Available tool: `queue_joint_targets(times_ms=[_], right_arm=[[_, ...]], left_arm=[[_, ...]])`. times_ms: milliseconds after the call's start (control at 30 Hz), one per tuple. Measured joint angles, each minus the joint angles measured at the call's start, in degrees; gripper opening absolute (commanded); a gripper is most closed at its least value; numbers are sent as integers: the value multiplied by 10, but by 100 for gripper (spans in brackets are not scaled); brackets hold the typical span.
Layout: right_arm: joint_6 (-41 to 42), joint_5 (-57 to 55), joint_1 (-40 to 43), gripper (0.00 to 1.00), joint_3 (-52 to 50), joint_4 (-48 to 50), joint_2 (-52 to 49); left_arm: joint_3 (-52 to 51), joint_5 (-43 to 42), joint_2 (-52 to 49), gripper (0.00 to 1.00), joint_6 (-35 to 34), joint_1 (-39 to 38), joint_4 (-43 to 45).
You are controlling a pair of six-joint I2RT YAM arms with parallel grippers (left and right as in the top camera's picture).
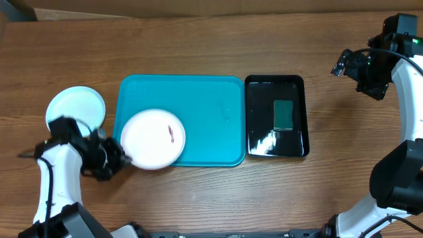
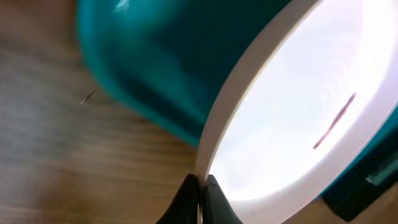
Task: Clean dirty plates on tray and stack at the side
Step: 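Drag the stained white plate onto the teal tray with left gripper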
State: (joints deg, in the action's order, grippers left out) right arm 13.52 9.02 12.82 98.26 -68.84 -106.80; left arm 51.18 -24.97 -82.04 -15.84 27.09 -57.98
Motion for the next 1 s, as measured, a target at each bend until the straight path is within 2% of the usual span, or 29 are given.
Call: queue_joint_targets(times_ms=[133, 467, 600, 733, 767, 833, 867, 933, 1000], right_arm=[[0, 0, 0, 100, 0, 0, 0], [0, 0, 0, 100, 0, 0, 0], [0, 0, 0, 100, 0, 0, 0], [0, 0, 0, 100, 0, 0, 0], [0, 0, 0, 100, 0, 0, 0], [0, 0, 0, 100, 0, 0, 0], [0, 0, 0, 100, 0, 0, 0], [0, 0, 0, 100, 0, 0, 0], [0, 0, 0, 100, 0, 0, 0]], left_arm=[[47, 0, 0, 4, -10, -66, 37], [52, 66, -26, 4, -97, -266, 189], [52, 87, -59, 4, -124, -306, 210], [52, 106, -87, 5, -135, -312, 215], [52, 111, -97, 11, -137, -312, 220], [52, 116, -112, 39, -137, -312, 230], [52, 118, -120, 48, -135, -312, 237], [52, 120, -129, 58, -121, -312, 249], [53, 124, -130, 59, -105, -312, 257]])
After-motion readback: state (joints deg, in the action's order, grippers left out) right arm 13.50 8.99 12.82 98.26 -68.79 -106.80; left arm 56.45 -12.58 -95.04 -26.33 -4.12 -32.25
